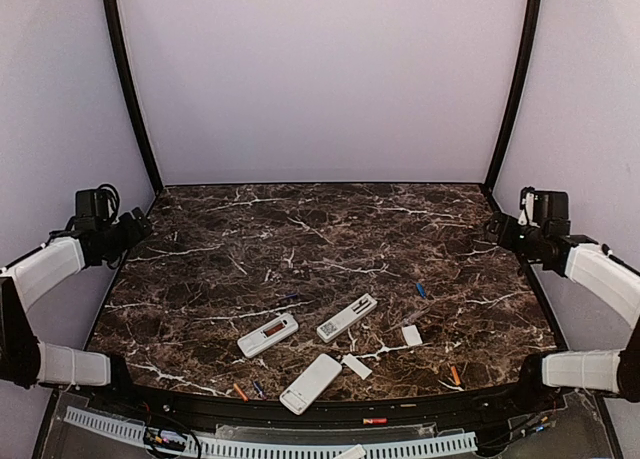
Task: Unload the batteries from the remote control
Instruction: Reset both arms
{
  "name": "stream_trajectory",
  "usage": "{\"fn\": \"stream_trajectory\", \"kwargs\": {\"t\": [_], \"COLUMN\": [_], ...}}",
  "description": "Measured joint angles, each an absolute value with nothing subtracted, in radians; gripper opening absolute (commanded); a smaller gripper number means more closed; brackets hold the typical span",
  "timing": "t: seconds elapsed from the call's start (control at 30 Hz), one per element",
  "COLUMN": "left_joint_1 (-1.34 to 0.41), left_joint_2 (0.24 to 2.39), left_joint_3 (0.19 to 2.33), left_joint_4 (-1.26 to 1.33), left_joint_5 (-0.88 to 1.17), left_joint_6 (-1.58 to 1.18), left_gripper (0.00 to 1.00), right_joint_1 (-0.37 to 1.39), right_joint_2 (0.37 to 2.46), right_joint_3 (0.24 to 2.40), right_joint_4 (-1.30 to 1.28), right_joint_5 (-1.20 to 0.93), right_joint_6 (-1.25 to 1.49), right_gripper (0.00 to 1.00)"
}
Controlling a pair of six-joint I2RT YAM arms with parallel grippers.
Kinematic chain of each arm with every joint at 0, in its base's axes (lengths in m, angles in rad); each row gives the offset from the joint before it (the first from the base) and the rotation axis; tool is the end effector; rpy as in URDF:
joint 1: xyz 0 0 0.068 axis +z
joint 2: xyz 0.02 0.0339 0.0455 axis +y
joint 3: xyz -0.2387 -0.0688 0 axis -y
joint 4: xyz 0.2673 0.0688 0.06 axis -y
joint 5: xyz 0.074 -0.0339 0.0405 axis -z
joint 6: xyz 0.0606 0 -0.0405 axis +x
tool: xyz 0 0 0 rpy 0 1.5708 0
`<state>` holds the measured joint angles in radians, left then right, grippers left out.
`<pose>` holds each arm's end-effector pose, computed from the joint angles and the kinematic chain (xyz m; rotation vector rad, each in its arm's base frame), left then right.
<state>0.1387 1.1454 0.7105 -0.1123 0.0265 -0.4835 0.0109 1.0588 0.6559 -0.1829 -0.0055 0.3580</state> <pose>0.3014 0.0405 0.2027 -0.6359 2.0293 -0.2327 0.2846 0.0034 0.1976 0.3707 2.1328 0.2189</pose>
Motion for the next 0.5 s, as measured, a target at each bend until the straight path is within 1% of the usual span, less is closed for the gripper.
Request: {"fn": "stream_trajectory", "kwargs": {"t": [0.1, 0.3, 0.43, 0.5], "left_joint_1": [0.167, 0.167, 0.14, 0.106], "left_joint_2": [1.113, 1.028, 1.055, 1.094], "left_joint_3": [0.654, 0.472, 0.385, 0.355], "left_joint_4": [-0.015, 0.246, 0.44, 0.542], "left_joint_5": [0.002, -0.054, -0.091, -0.107], "left_joint_6": [-0.463, -0.387, -0.319, -0.277], "left_gripper": [0.98, 0.99, 0.99, 0.99], "right_joint_1": [-0.075, -0.088, -0.088, -0.088], "right_joint_2": [1.028, 0.989, 1.029, 1.089], "right_joint_3": [0.616, 0.452, 0.319, 0.267], "right_joint_4": [-0.094, 0.194, 0.455, 0.596], "right_joint_5": [-0.002, 0.057, 0.079, 0.088], "right_joint_6": [0.343, 0.31, 0.28, 0.26], "right_gripper": [0.99, 0.99, 0.99, 0.99]}}
